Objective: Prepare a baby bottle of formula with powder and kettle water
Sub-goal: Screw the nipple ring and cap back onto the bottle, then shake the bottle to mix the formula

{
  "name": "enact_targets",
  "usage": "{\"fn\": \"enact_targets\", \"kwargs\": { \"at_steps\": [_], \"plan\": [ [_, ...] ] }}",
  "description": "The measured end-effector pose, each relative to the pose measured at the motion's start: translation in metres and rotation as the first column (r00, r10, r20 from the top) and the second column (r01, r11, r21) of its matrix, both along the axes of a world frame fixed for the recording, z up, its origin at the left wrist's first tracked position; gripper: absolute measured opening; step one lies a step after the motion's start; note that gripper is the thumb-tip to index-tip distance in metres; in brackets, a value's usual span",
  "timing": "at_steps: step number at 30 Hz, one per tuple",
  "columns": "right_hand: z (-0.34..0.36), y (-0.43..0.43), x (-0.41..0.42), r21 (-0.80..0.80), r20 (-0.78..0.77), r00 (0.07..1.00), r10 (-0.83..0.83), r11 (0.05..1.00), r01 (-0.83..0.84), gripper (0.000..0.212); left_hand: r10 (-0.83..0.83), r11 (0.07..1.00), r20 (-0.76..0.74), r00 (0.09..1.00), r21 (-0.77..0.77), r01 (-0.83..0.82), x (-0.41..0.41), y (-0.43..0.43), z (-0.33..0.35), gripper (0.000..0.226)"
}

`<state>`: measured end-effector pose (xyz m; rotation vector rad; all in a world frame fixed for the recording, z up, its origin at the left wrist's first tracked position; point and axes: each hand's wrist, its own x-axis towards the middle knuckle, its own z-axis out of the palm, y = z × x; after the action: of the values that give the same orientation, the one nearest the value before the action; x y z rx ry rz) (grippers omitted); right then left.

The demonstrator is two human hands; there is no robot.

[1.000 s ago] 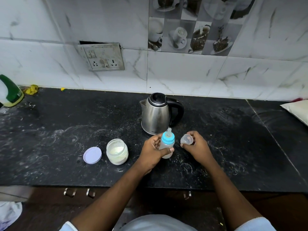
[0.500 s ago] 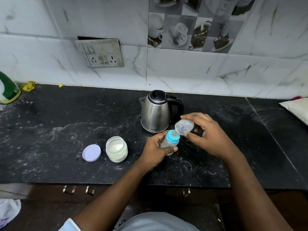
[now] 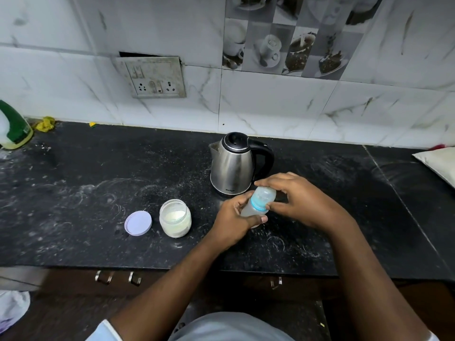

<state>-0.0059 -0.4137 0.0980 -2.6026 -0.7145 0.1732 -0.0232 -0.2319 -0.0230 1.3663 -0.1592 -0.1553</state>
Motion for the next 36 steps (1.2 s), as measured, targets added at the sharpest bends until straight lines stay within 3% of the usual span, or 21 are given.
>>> {"fn": "enact_targets", "kwargs": {
  "at_steps": [15,21,24,26,30,36],
  "plan": [
    [0.002,0.019,-0.002,-0.066,0.008,0.985,-0.171,0.983,0.171,0.046,0.011,0.999,0.017,1.000,0.033,-0.011,-0.004,0.009,0.004,0.055],
    [0.000,0.019,0.002,-0.047,-0.030,0.987,-0.161,0.986,0.159,0.051,0.000,1.000,-0.010,1.000,-0.015,0.000,-0.007,0.008,0.004,0.052],
    [-0.012,0.018,0.002,0.051,-0.026,0.992,-0.125,0.991,0.126,0.060,-0.015,0.998,-0.043,0.999,-0.057,0.013,-0.005,0.011,0.005,0.052],
    [-0.023,0.016,-0.003,0.208,-0.116,0.985,-0.125,0.967,0.147,0.071,-0.033,0.997,-0.058,0.998,-0.067,0.029,-0.002,0.014,0.009,0.053],
    [-0.045,0.017,-0.020,0.559,-0.342,0.939,-0.042,0.794,0.239,0.088,-0.069,0.995,-0.061,0.996,-0.076,0.064,0.001,0.018,0.020,0.062],
    [-0.067,0.005,-0.029,0.633,-0.460,0.885,0.065,0.723,0.276,0.113,-0.070,0.997,-0.127,0.989,-0.025,0.068,0.000,0.023,0.020,0.065]
  ]
}}
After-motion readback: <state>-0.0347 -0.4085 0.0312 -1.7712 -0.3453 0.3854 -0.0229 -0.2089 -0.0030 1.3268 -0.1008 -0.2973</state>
